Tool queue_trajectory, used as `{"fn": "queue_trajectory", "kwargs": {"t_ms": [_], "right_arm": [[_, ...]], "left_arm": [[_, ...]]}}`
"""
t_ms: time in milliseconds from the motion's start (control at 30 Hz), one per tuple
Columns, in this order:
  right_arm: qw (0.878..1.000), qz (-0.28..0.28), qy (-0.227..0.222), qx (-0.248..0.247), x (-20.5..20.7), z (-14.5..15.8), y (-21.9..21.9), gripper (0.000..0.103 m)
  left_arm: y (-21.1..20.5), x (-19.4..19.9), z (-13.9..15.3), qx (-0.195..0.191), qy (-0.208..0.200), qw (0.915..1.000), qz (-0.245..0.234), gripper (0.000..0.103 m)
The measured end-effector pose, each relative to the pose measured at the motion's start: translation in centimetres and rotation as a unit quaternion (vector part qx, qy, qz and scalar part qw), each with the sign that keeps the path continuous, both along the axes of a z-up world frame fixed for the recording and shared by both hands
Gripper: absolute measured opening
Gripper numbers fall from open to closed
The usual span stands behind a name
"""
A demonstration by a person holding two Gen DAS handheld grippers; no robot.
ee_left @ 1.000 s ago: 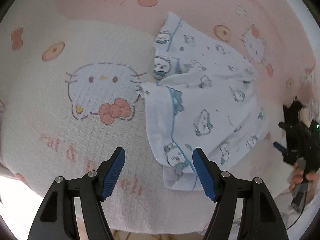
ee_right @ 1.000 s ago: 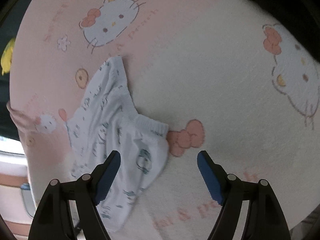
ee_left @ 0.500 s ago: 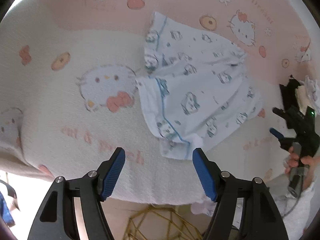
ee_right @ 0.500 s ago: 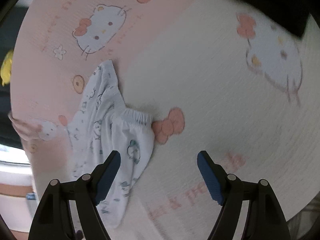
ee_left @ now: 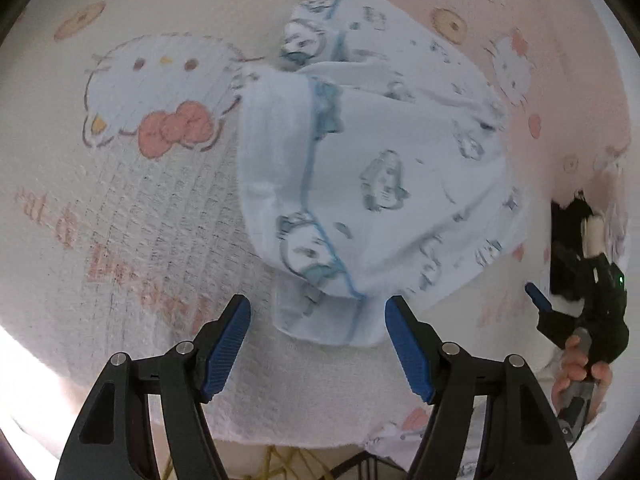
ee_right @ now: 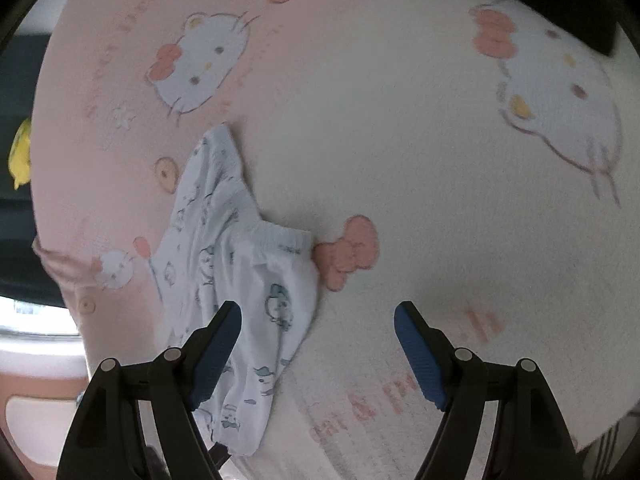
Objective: Fold clothes
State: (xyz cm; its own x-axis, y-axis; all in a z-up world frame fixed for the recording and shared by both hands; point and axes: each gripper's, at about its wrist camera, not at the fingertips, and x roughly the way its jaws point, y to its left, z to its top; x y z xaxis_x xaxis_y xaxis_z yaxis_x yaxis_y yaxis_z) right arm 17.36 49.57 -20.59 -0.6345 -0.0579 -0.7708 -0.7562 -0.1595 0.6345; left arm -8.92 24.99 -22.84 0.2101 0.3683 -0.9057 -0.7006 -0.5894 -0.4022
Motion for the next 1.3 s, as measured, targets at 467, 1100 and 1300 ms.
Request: {"fn": "queue_trajectory", "kwargs": {"t_ms": [467, 1100, 1300], "right_arm": [[0.995, 0.062, -0.031, 0.066, -2.4, 0.9, 1.2, 0.078], [0.960, 0.182, -0.107, 0.184, -7.8, 0.6, -0.6, 0.035], [0.979, 0.140, -0.066, 0.131, -6.9, 1.2, -1.1, 0.019]], "left_arm": [[2.6, 5.4, 0.1, -0.047, 0.152, 0.9764, -0.146, 0.068], [2.5, 8.0, 0.7, 0.020, 0.177, 0.9695, -0.169, 0.013], [2.0, 6.4, 2.2, 0.028, 0.175, 0.9743, -0.139, 0.011]]}}
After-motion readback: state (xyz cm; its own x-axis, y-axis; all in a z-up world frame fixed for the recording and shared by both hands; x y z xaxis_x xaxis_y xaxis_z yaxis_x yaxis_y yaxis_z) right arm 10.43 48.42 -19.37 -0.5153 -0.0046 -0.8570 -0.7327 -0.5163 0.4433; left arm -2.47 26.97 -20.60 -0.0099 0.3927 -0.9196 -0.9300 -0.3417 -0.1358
